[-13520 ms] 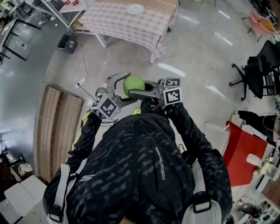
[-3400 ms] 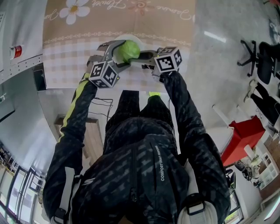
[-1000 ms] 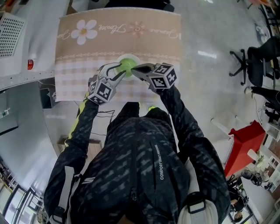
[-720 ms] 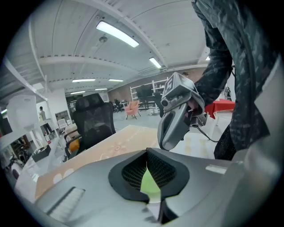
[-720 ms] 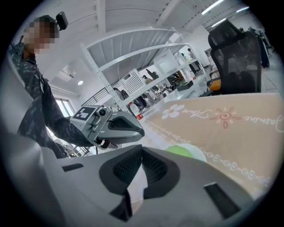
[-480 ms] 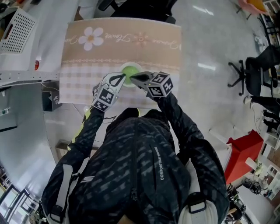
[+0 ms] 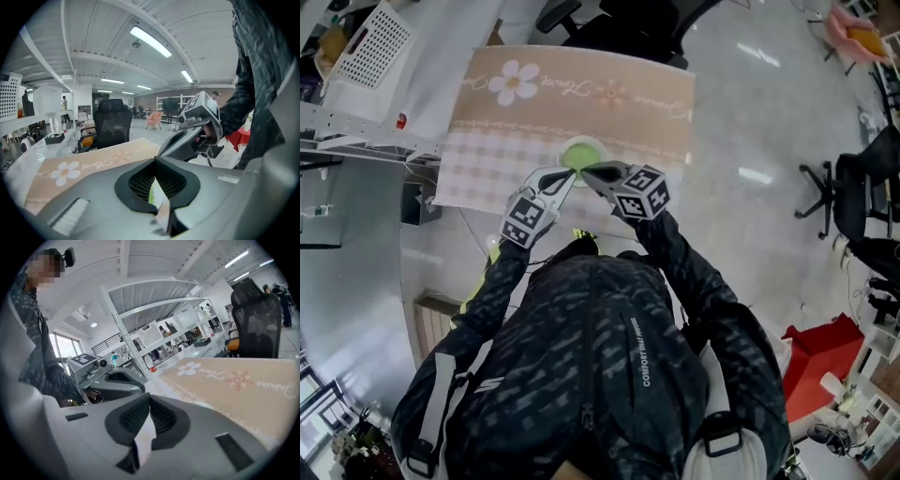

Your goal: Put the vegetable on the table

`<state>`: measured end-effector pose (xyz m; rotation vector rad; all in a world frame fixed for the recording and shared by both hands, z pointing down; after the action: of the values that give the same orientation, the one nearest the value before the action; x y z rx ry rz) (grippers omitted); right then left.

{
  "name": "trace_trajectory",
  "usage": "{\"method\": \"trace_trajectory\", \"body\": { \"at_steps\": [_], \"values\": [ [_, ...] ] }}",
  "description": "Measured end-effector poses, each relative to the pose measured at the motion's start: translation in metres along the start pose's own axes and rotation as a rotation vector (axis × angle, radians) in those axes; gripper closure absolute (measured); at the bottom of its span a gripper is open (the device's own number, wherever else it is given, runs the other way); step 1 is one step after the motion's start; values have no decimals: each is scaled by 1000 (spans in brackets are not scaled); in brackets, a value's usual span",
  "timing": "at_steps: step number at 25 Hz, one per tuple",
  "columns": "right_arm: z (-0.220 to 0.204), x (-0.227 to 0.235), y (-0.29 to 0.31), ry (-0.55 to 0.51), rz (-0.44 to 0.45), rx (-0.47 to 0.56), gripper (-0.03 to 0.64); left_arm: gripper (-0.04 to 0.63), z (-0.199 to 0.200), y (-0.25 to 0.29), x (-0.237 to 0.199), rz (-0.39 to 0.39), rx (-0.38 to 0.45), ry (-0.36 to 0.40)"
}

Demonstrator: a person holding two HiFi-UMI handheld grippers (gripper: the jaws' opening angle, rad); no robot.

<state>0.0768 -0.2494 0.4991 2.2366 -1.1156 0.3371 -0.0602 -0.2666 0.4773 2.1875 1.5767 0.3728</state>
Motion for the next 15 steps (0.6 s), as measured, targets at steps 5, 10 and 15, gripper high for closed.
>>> {"method": "trace_trajectory", "body": {
  "at_steps": [5,10,15],
  "values": [
    [-10,-17,-22,-26,43,6,612,603,7,-13,29,62,66,-74],
    [-21,-35,-43,-68,75,3,612,603,18,-29,60,139,107,-105],
    [-38,-55,-69,-89,122,0,611,603,18,-47,103,212,134,-131]
  ]
}}
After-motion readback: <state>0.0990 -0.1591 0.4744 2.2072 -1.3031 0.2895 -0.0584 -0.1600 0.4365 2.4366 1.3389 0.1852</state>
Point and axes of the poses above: the fingertips, and each gripper's own axes: y forward along the fingers, x to its right, z out of its top, the point moved 8 cm from there along -y, backward along the fingers, and after that the axes turned 3 degrees about -x, right-handed, at the moved point
